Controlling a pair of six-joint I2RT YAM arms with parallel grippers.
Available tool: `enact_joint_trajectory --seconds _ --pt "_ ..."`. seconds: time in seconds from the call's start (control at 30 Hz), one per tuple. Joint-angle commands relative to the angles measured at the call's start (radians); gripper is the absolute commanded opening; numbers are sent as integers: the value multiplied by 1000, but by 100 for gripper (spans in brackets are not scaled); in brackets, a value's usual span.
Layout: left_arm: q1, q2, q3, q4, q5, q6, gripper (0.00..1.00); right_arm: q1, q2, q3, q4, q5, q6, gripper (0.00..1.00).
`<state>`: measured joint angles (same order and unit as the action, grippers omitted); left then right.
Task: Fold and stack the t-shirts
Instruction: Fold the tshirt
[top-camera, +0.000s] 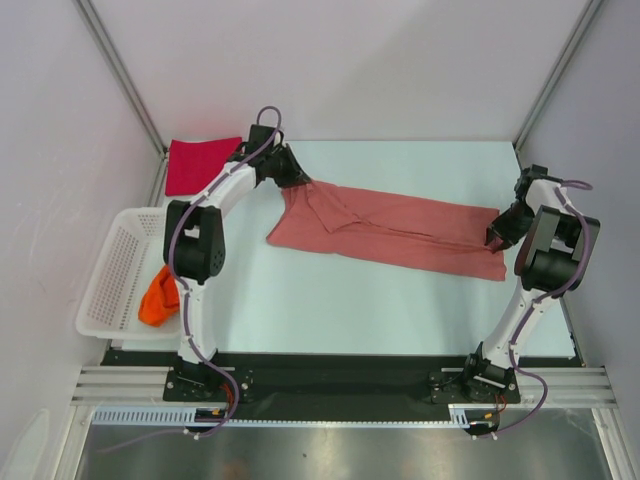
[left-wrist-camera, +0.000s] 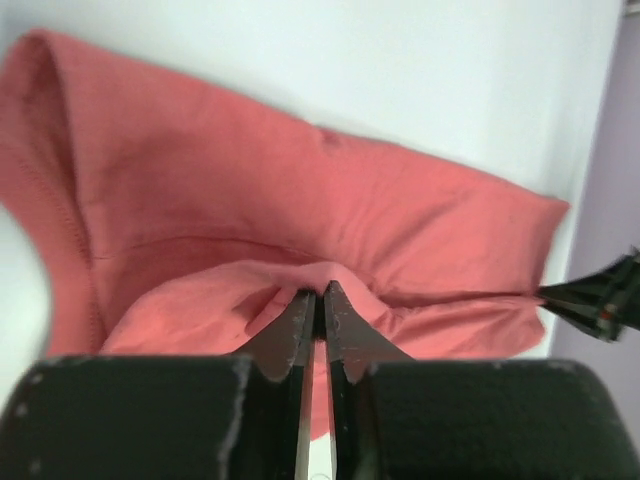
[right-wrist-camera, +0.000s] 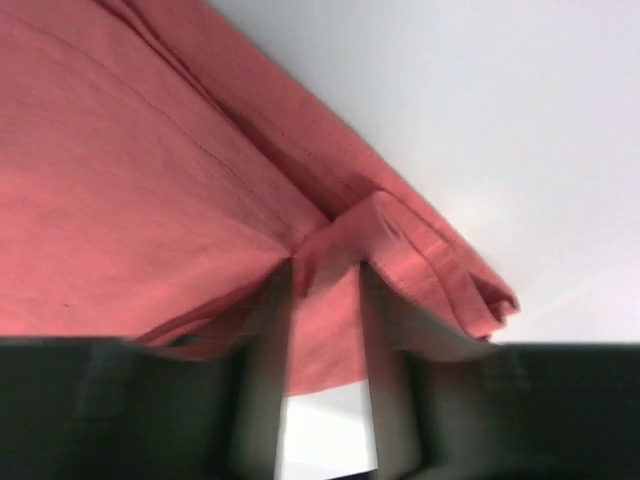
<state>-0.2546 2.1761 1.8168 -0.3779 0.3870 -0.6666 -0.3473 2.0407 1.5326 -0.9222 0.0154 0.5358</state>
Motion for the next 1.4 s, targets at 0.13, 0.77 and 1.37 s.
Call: enact_joint_trajectory --seconds 0.13,0.77,1.37 --pt "14 -85 110 -180 -218 186 44 -24 -152 22 -23 86 -111 51" --pt "3 -354 -358 -187 99 256 53 695 -7 38 641 -473 256 64" --pt "86 -102 -381 -163 -108 232 57 527 -293 -173 465 -580 129 66"
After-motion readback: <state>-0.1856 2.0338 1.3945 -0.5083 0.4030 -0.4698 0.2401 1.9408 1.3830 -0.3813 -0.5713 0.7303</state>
